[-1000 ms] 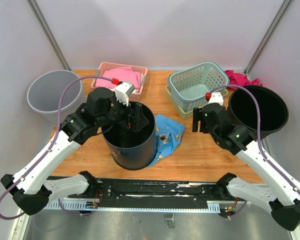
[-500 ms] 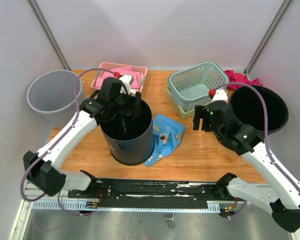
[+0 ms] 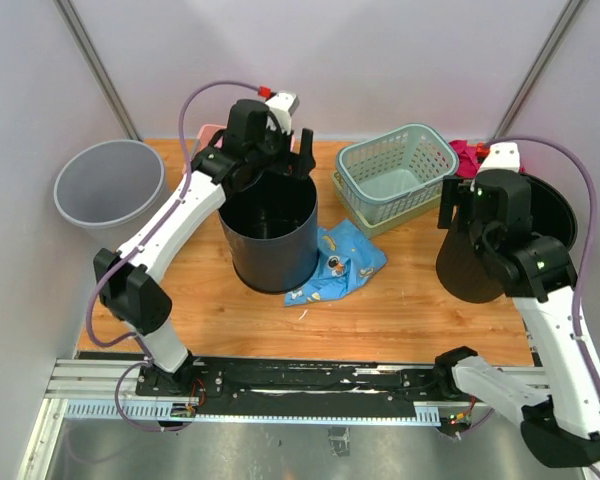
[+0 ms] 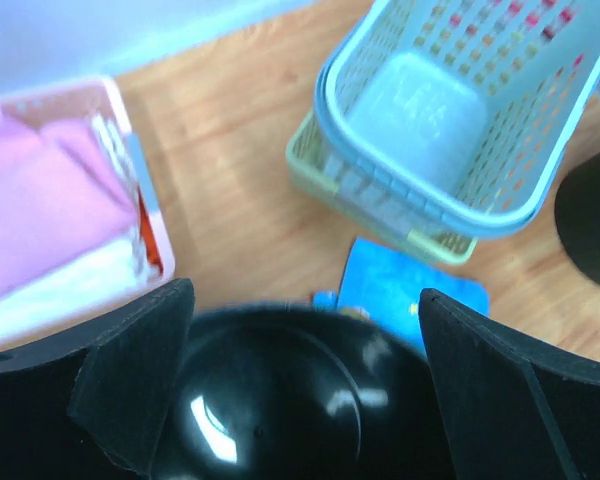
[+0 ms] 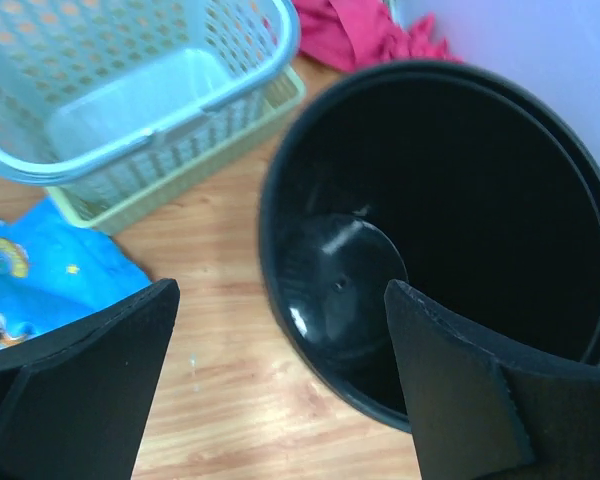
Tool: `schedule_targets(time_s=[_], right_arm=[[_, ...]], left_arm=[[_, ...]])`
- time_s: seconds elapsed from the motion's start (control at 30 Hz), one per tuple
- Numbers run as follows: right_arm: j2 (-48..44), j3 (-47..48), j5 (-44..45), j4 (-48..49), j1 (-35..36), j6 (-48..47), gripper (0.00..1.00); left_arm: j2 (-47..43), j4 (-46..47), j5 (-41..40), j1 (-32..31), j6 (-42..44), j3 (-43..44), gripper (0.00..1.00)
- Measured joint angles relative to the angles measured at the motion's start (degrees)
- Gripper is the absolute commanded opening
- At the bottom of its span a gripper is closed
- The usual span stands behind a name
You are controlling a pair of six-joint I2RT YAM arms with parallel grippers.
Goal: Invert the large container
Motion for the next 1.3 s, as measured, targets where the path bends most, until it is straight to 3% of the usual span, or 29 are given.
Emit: schedule_targets(time_s=[0.1, 0.3, 0.4, 0.53, 0.7, 0.73, 0.87, 1.03, 1.3], right_arm=[[2.14, -0.02, -5.03, -2.1, -9.53, -0.85, 0.86], [5.99, -2.69, -11.5, -2.78, -15.47, -1.46, 0.81], [8.22, -3.08, -14.03, -3.08, -15.52, -1.68, 0.66], [10.84, -4.15, -16.15, -3.08, -15.52, -1.88, 0.39], [11.65, -5.09, -17.68, -3.04, -15.52, -1.86, 0.04], [11.65, -5.09, -17.99, -3.06, -15.52, -1.9, 0.01], [10.69, -5.09, -17.99, -3.52, -15.74, -1.01, 0.01], [5.46, -4.79, -23.23, -4.59, -15.91, 2.43, 0.0], [0.5, -1.01, -36.22, -7.78, -15.91, 9.55, 0.0]], left_arm=[[4.94, 1.22, 1.25, 0.0, 0.92, 7.61, 0.99], [11.74, -0.72, 0.5, -1.33, 2.25, 18.38, 0.99], [10.99, -3.87, -3.21, -4.9, 4.13, 20.61, 0.99], [5.86, -7.5, -5.95, -12.09, 5.53, 19.98, 0.99], [-7.48, -9.05, -5.27, -21.09, 4.07, 7.61, 0.99], [-9.73, -9.05, -5.29, -22.86, 3.34, 4.66, 0.99], [-15.06, -6.27, -4.7, -27.93, -0.5, -8.57, 0.99], [-14.23, 0.85, -5.07, -28.2, -5.22, -24.11, 0.99], [-11.74, 8.07, -9.79, -27.3, -7.82, -29.42, 0.99]])
